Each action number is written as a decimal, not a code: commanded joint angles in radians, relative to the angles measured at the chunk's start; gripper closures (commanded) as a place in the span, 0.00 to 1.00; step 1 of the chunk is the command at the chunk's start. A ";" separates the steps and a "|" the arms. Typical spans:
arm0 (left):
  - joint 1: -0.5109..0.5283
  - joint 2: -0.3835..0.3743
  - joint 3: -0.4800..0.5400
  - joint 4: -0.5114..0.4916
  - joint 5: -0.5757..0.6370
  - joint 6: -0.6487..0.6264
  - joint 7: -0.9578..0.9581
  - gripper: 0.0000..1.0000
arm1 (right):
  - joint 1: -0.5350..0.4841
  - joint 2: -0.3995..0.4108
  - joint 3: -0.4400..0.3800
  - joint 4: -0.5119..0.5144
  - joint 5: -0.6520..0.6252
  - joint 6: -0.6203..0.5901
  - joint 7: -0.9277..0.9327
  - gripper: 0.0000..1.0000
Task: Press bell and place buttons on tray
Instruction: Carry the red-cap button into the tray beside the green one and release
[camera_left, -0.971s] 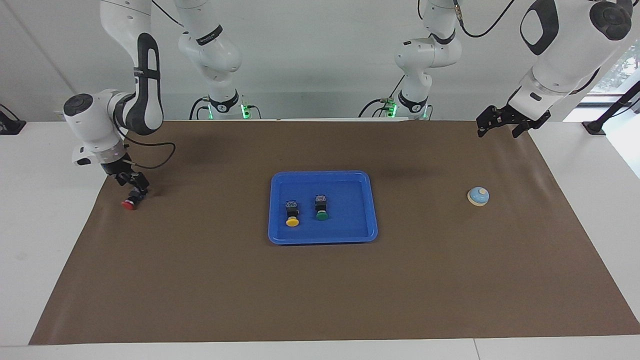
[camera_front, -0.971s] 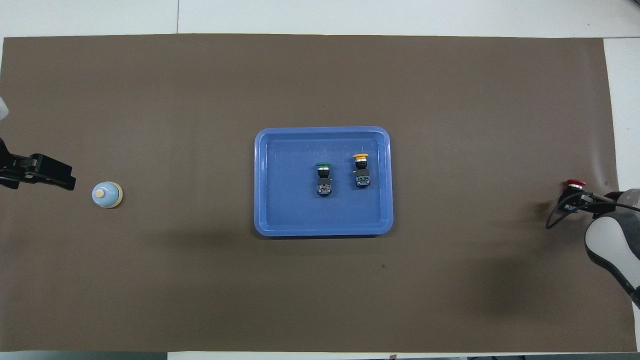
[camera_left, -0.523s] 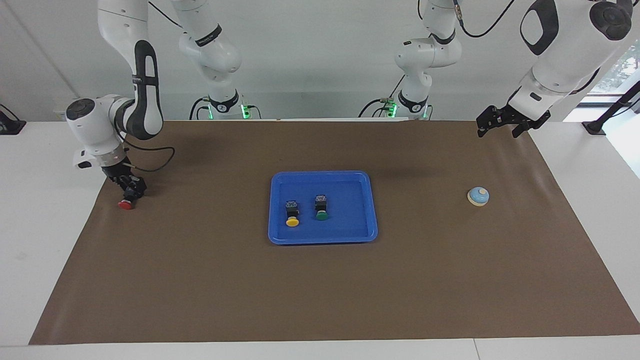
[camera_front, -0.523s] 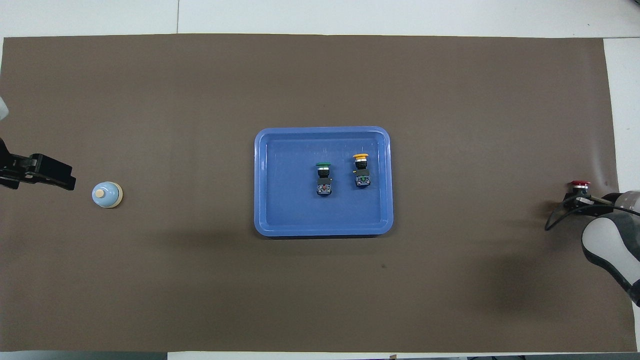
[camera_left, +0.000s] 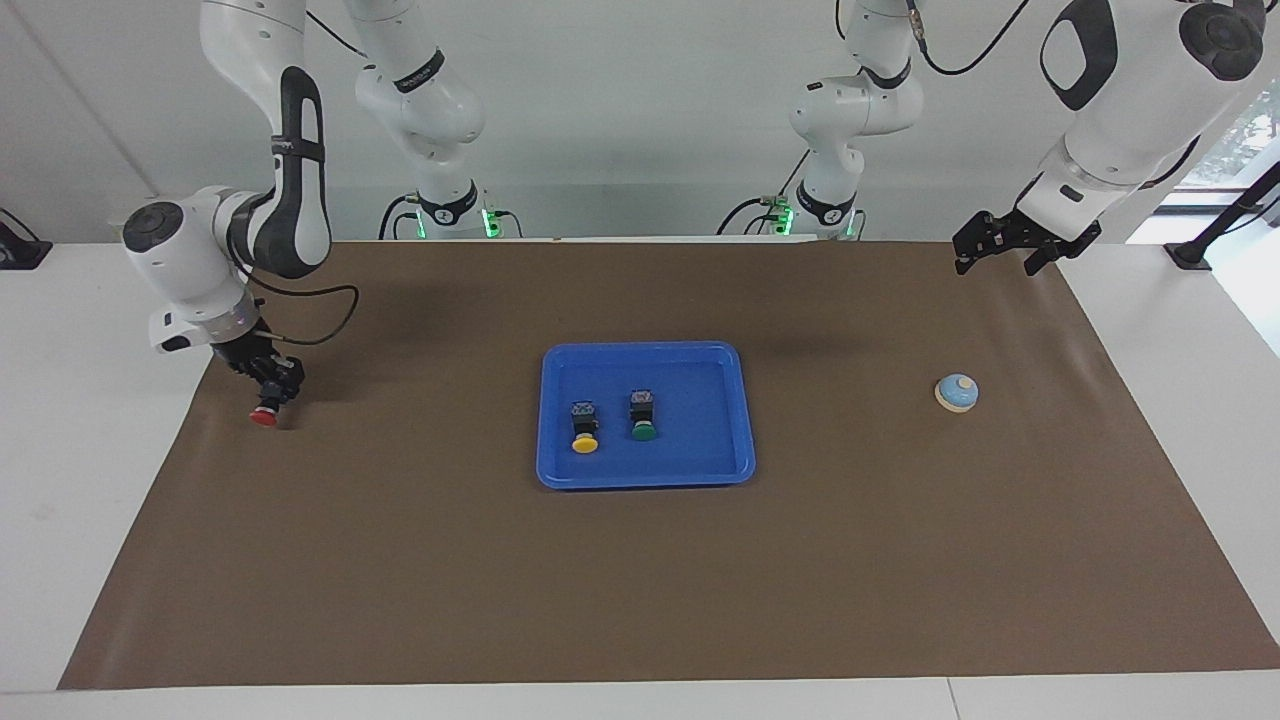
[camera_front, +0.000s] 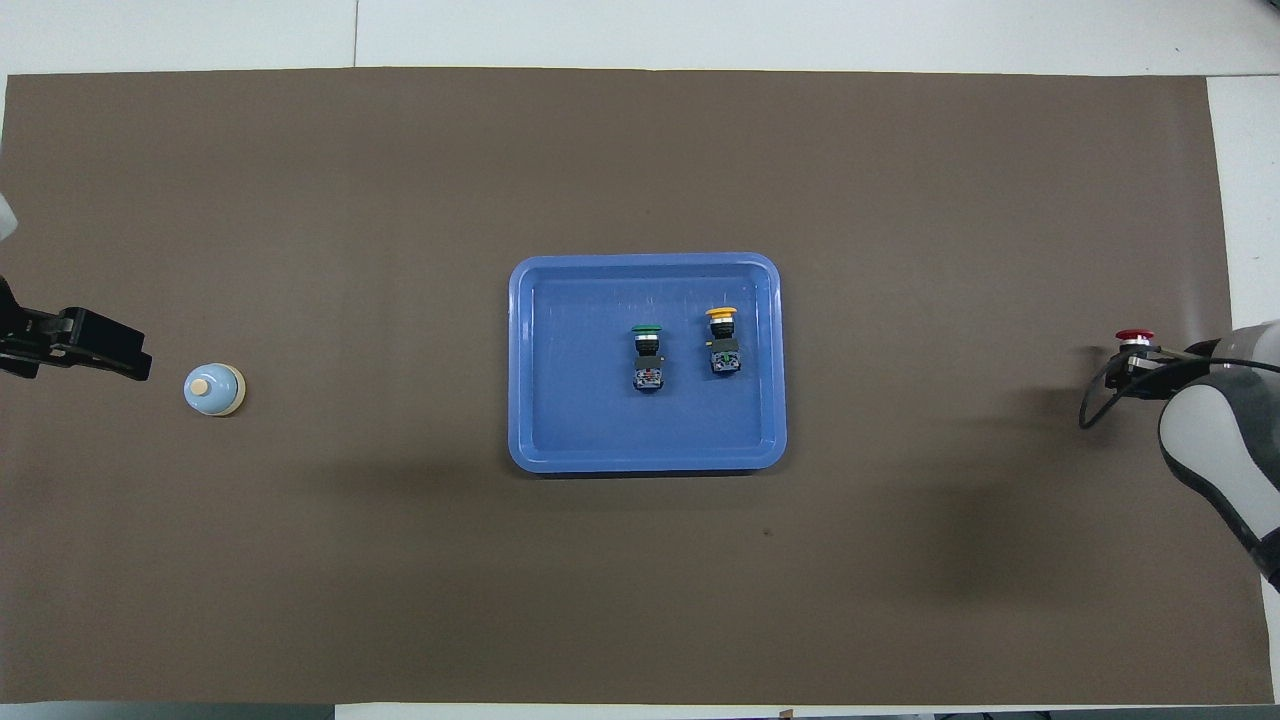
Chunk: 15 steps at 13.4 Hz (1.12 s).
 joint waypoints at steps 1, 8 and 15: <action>0.003 -0.008 -0.002 0.003 0.005 -0.010 -0.002 0.00 | 0.119 0.021 0.004 0.173 0.001 -0.199 0.092 1.00; 0.003 -0.008 -0.002 0.003 0.005 -0.010 -0.002 0.00 | 0.614 0.110 0.005 0.462 0.049 -0.360 0.601 1.00; 0.003 -0.008 -0.002 0.003 0.005 -0.010 -0.002 0.00 | 0.940 0.396 0.001 0.770 0.071 -0.351 0.657 1.00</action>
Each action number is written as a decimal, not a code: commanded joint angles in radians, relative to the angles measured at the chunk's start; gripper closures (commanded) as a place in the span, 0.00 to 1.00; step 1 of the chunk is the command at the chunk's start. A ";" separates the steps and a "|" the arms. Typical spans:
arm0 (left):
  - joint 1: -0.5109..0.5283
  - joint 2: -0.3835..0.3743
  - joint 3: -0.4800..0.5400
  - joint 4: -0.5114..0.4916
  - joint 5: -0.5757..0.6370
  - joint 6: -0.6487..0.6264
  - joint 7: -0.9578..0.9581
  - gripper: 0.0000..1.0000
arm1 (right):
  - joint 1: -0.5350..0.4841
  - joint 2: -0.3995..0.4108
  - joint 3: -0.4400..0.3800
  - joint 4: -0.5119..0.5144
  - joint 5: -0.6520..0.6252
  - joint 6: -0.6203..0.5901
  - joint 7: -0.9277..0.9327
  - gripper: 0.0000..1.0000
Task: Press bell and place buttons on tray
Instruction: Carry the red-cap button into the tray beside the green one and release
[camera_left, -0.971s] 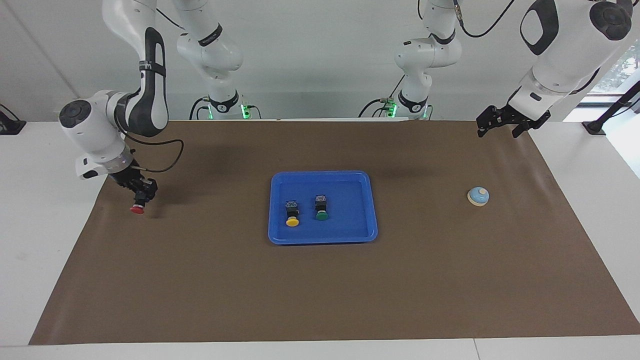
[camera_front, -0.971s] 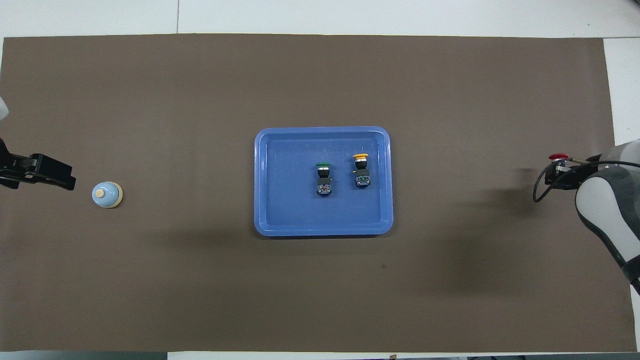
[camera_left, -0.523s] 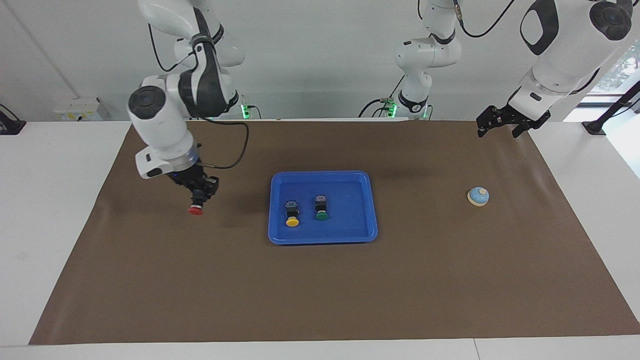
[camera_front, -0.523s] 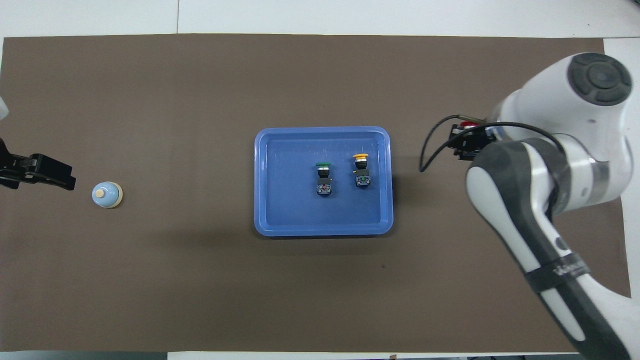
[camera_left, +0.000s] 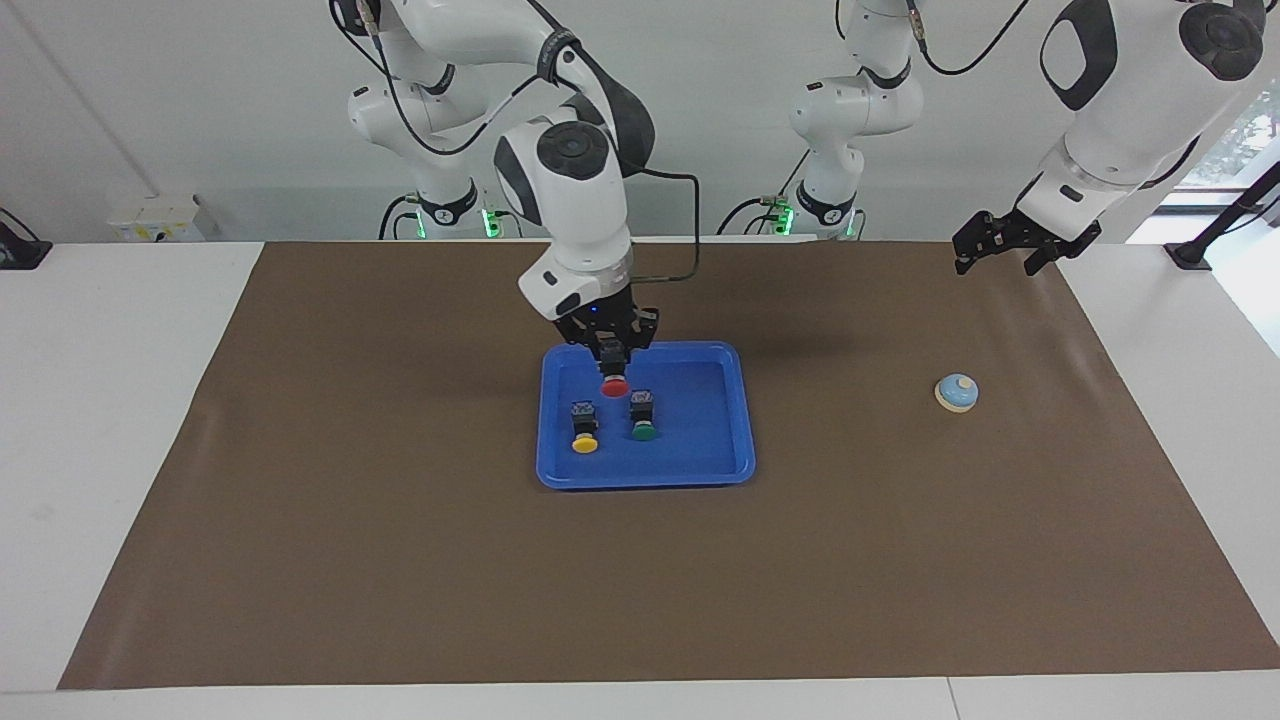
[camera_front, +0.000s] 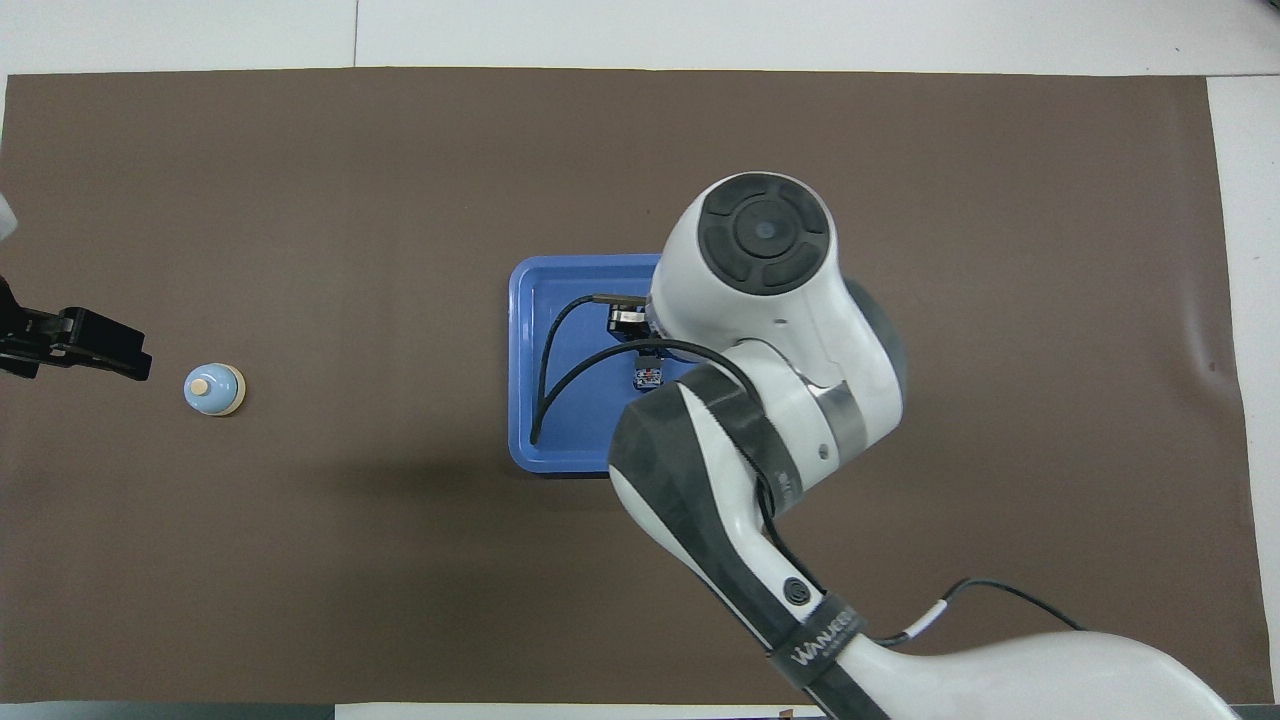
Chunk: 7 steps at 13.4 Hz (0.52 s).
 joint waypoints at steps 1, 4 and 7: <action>0.003 -0.008 0.000 0.003 0.005 -0.009 -0.002 0.00 | 0.080 0.176 -0.007 0.149 -0.036 0.027 0.003 1.00; 0.003 -0.008 0.000 0.003 0.005 -0.010 -0.002 0.00 | 0.120 0.200 -0.007 0.111 -0.055 0.102 -0.005 1.00; 0.003 -0.008 -0.002 0.003 0.005 -0.009 -0.002 0.00 | 0.125 0.204 -0.005 0.025 -0.066 0.188 -0.032 1.00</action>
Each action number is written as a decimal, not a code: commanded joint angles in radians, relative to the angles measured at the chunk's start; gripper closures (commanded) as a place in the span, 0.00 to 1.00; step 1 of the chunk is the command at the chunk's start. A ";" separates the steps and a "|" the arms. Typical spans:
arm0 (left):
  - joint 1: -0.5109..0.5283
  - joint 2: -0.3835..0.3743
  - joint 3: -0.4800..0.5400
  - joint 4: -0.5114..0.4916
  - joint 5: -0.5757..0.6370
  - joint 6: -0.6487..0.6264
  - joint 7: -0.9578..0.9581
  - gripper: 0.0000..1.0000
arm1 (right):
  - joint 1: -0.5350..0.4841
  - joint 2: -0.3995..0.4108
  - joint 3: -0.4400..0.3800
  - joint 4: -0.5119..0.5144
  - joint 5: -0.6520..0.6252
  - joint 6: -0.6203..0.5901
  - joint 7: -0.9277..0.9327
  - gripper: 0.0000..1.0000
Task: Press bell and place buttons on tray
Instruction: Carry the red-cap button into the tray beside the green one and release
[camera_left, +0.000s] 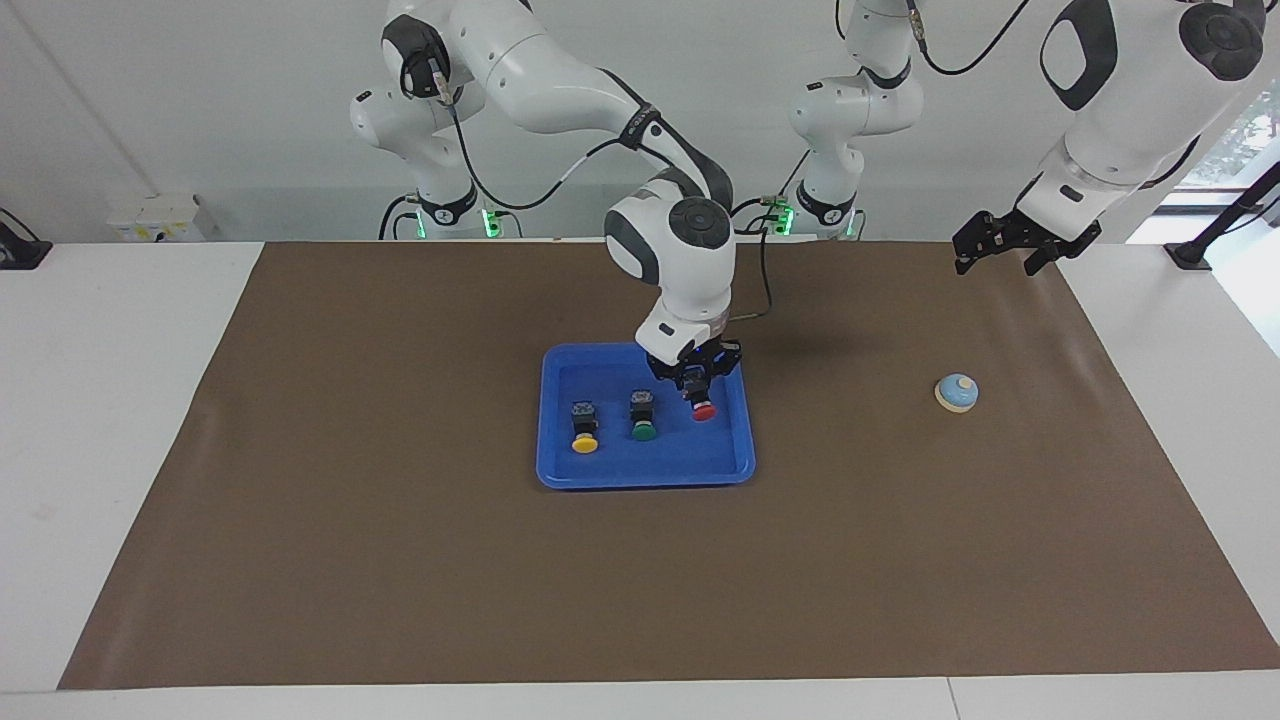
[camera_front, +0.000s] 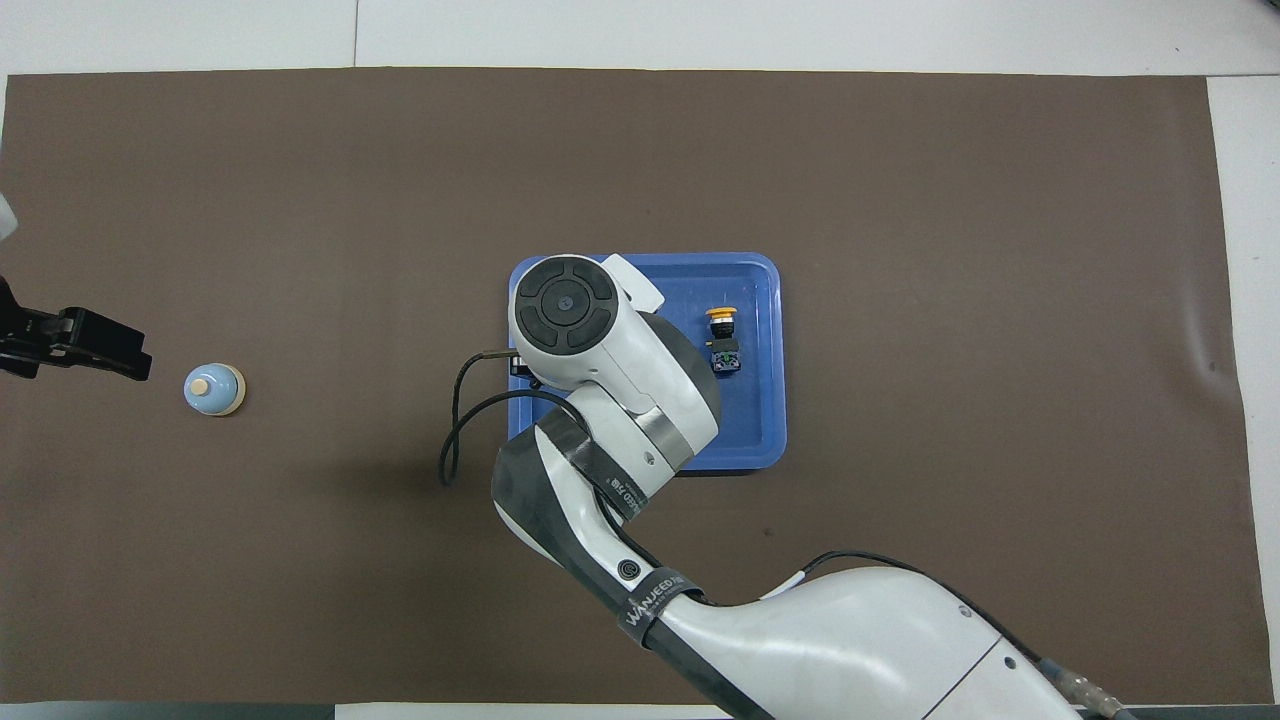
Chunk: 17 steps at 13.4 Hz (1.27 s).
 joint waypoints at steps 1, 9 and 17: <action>0.003 -0.008 0.000 0.003 0.005 -0.010 -0.002 0.00 | -0.003 -0.016 -0.002 -0.084 -0.010 0.079 -0.023 1.00; 0.003 -0.008 0.000 0.003 0.005 -0.010 -0.002 0.00 | 0.043 -0.050 -0.002 -0.222 0.002 0.244 0.196 0.01; 0.003 -0.008 0.000 0.003 0.005 -0.010 -0.002 0.00 | -0.115 -0.174 -0.019 -0.138 -0.001 -0.019 0.265 0.00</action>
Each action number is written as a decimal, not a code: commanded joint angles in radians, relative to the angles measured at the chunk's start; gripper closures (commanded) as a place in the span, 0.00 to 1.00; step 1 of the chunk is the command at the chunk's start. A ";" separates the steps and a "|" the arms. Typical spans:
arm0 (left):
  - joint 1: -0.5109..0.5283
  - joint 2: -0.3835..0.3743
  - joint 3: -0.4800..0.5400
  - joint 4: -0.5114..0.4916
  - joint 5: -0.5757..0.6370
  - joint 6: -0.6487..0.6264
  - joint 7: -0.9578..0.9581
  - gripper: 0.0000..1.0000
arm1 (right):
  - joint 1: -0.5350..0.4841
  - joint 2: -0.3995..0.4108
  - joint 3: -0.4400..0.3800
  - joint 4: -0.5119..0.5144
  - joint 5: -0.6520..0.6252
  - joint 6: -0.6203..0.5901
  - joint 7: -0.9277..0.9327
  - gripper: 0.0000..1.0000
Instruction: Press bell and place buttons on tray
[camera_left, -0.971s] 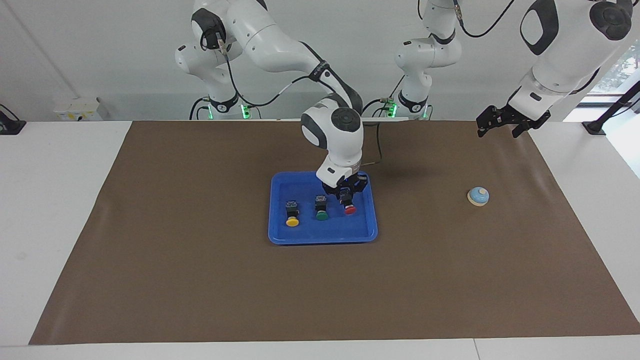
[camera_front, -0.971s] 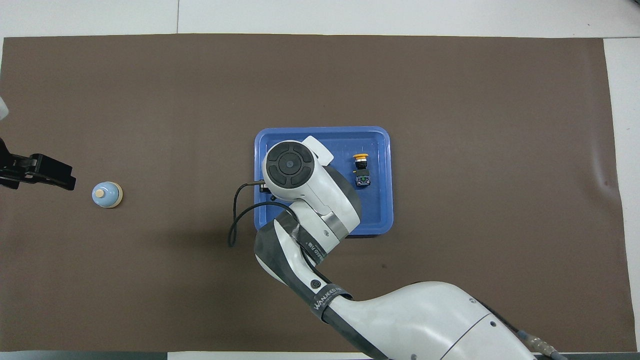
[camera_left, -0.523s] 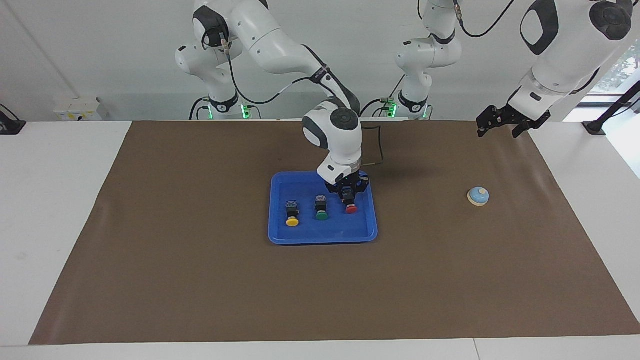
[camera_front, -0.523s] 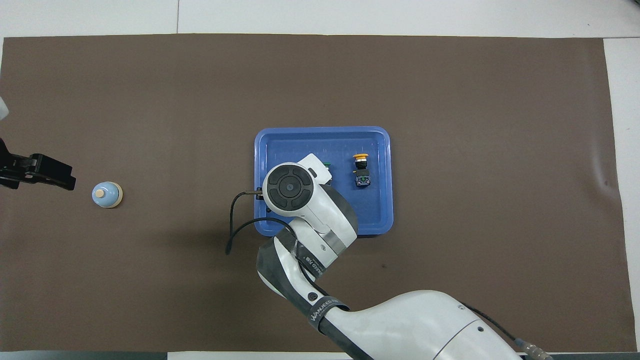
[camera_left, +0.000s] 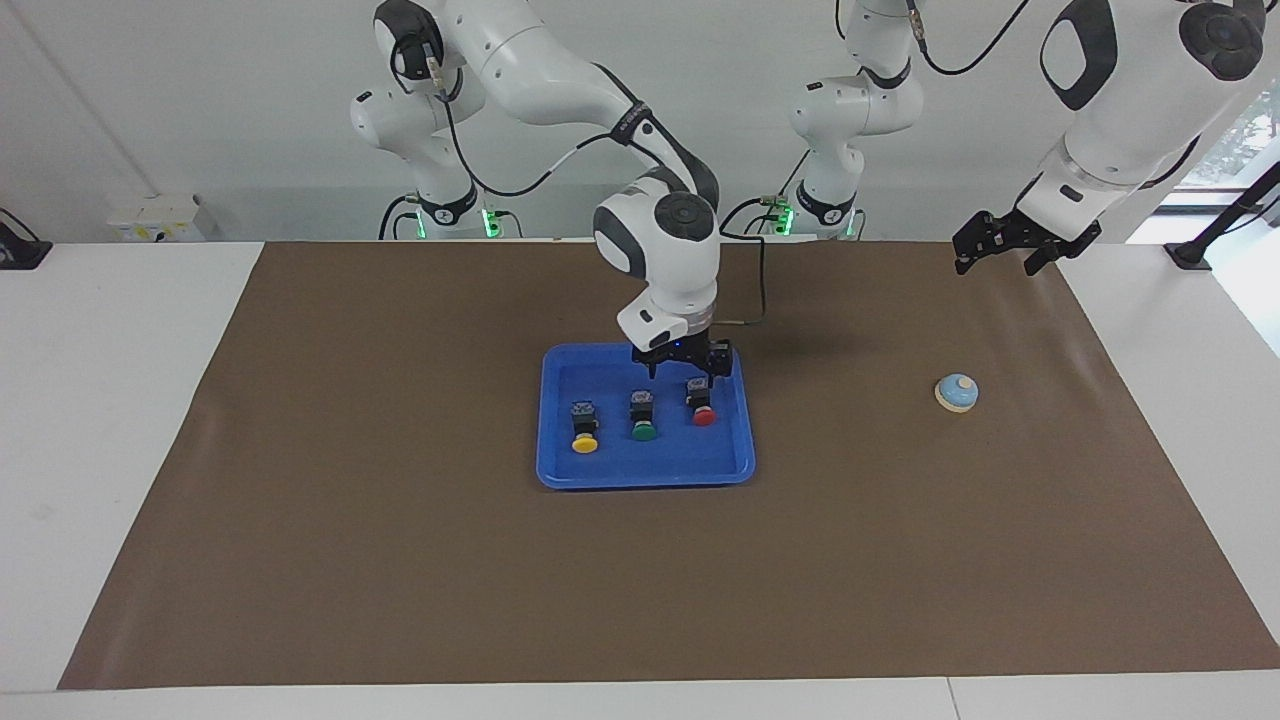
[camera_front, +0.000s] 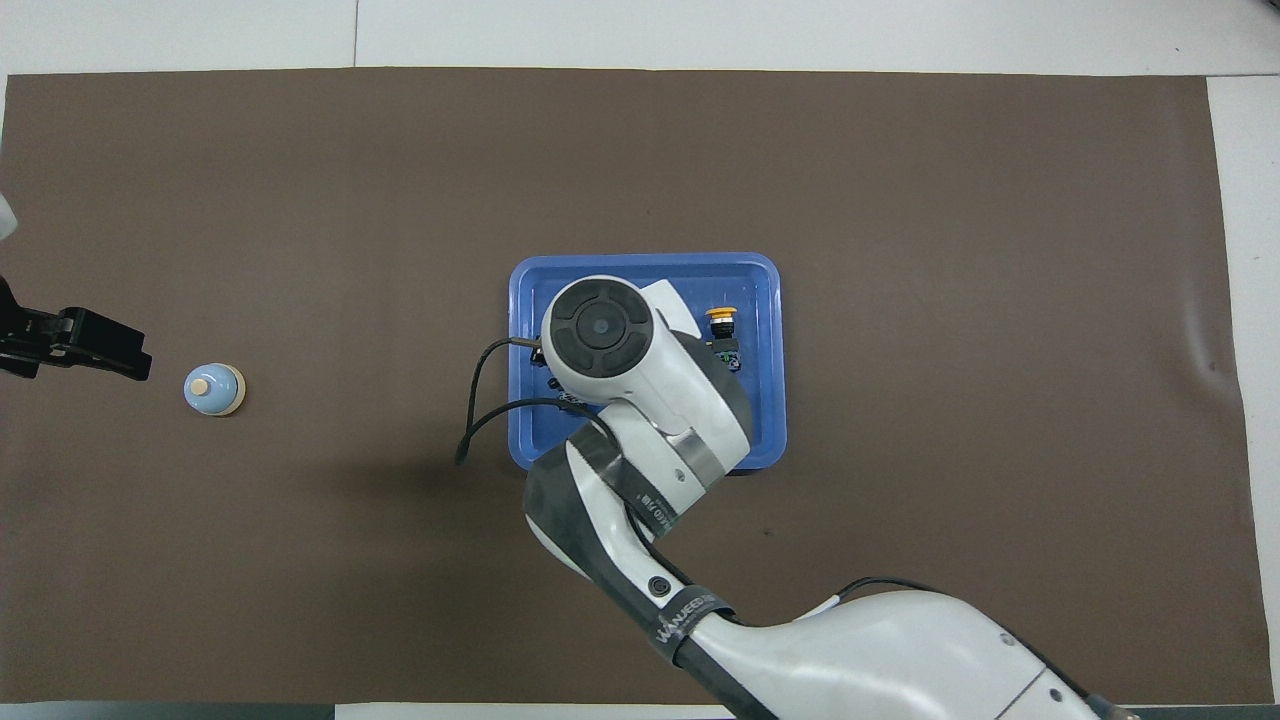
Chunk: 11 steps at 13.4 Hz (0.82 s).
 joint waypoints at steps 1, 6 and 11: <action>0.003 -0.008 -0.002 0.003 0.005 -0.009 -0.002 0.00 | -0.133 -0.099 0.013 -0.017 -0.002 -0.082 -0.044 0.00; 0.003 -0.008 -0.002 0.003 0.005 -0.010 -0.002 0.00 | -0.401 -0.222 0.015 -0.018 0.000 -0.254 -0.443 0.00; 0.003 -0.008 -0.002 0.003 0.005 -0.010 -0.002 0.00 | -0.579 -0.317 0.021 -0.023 0.003 -0.395 -0.771 0.00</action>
